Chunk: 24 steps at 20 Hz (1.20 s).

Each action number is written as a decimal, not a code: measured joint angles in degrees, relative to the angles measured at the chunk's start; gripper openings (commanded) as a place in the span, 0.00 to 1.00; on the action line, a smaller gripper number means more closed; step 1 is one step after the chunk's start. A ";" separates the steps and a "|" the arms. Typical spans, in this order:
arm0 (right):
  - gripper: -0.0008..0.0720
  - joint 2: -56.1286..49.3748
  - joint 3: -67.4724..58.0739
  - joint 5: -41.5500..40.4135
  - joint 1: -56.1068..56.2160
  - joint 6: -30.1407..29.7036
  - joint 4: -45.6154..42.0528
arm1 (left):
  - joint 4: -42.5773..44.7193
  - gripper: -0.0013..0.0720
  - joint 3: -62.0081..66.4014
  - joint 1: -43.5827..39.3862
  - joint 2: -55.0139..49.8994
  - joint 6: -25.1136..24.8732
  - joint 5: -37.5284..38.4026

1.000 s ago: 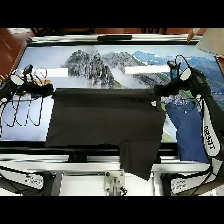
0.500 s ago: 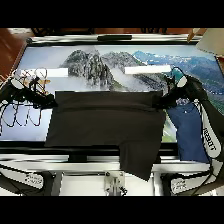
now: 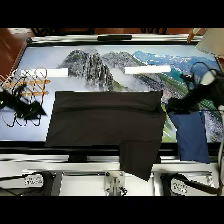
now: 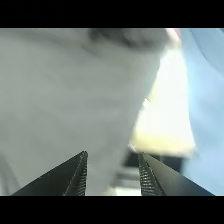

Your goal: Fold the shirts.

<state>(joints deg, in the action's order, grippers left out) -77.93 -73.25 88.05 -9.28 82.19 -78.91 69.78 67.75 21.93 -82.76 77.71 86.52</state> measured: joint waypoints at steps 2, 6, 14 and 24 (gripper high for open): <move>0.63 3.78 2.86 1.16 -2.67 -1.38 -0.46 | 1.36 0.72 -8.98 3.30 5.29 -1.07 -1.07; 0.63 7.91 6.88 1.51 -5.29 -3.41 -0.57 | 2.38 0.72 -21.53 8.66 10.19 -4.63 -5.68; 0.63 9.42 8.52 0.11 -6.25 -4.42 -0.35 | -2.16 0.65 -29.83 10.29 10.64 -8.98 -12.11; 0.64 12.31 24.94 -0.92 -7.52 -6.21 4.15 | -7.50 0.07 -32.28 8.22 10.40 -10.88 -17.55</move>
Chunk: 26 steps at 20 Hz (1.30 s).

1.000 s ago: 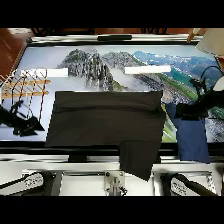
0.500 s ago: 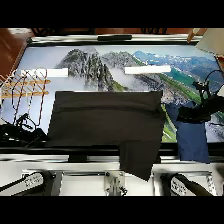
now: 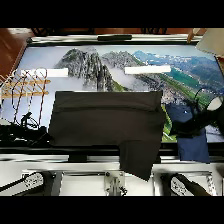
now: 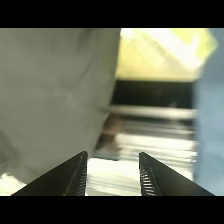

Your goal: Fold the shirts.

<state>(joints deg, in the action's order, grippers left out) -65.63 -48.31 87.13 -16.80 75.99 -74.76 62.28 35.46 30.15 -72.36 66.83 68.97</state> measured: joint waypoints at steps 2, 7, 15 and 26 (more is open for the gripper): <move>0.64 1.36 6.08 -3.17 0.02 -0.15 2.10 | -0.31 0.07 -0.07 -0.11 0.00 -0.04 0.02; 0.64 2.21 16.70 -8.87 0.09 -0.15 5.81 | -0.76 0.07 -0.11 -0.15 0.00 -0.17 0.17; 0.30 2.34 23.19 -14.88 0.09 -0.07 12.44 | -1.01 0.07 -0.11 -0.15 0.02 -0.26 0.31; 0.09 1.77 3.56 -13.07 0.13 -2.03 16.92 | -7.06 0.07 11.82 -1.18 0.17 -7.43 3.56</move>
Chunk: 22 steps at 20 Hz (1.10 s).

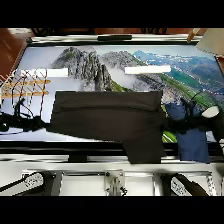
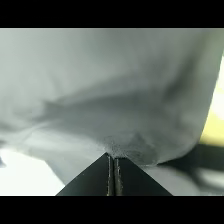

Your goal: Fold the shirts.

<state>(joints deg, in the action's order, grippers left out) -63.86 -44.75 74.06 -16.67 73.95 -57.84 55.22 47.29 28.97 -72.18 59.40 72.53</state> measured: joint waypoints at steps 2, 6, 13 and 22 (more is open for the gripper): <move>0.09 -2.29 -5.81 -2.75 0.11 0.31 0.79 | -0.52 0.07 5.09 -2.14 -1.33 0.55 -0.87; 0.09 -11.76 -17.16 -8.17 2.86 0.42 1.36 | -1.29 0.07 18.18 -7.87 -9.18 4.44 -3.58; 0.09 -30.62 -36.74 -14.71 6.88 3.06 -1.57 | -1.62 0.07 39.52 -10.82 -25.94 13.84 -4.31; 0.89 -38.75 -44.04 -10.19 7.39 2.03 -4.33 | -1.40 0.94 44.89 -13.14 -34.42 16.31 -2.67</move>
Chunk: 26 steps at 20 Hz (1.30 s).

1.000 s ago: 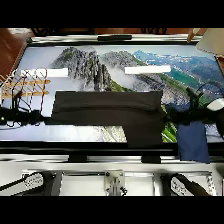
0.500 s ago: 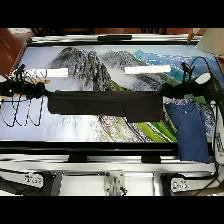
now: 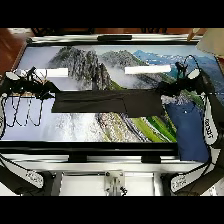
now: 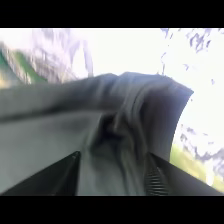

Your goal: Fold the shirts.

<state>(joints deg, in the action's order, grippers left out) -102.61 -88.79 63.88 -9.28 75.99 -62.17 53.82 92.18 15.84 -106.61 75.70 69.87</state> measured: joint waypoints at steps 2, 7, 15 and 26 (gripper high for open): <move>0.90 0.59 -0.22 3.50 -0.83 -1.66 -2.14 | -0.07 0.94 2.10 0.02 -0.22 0.00 2.36; 0.90 -0.37 -0.39 10.25 -2.67 -3.87 -3.65 | -0.09 0.93 6.43 -0.33 1.07 0.04 8.24; 0.90 -5.77 -0.52 13.16 0.20 -6.08 2.91 | -0.07 0.93 7.54 -3.87 2.80 0.11 10.14; 0.10 0.52 -2.93 19.15 4.09 -1.31 6.67 | -9.42 0.07 7.63 -16.26 1.60 0.13 8.46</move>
<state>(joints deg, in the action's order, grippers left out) -102.08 -91.72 83.02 -5.19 74.67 -55.51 44.40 99.81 -0.43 -105.01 75.83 78.32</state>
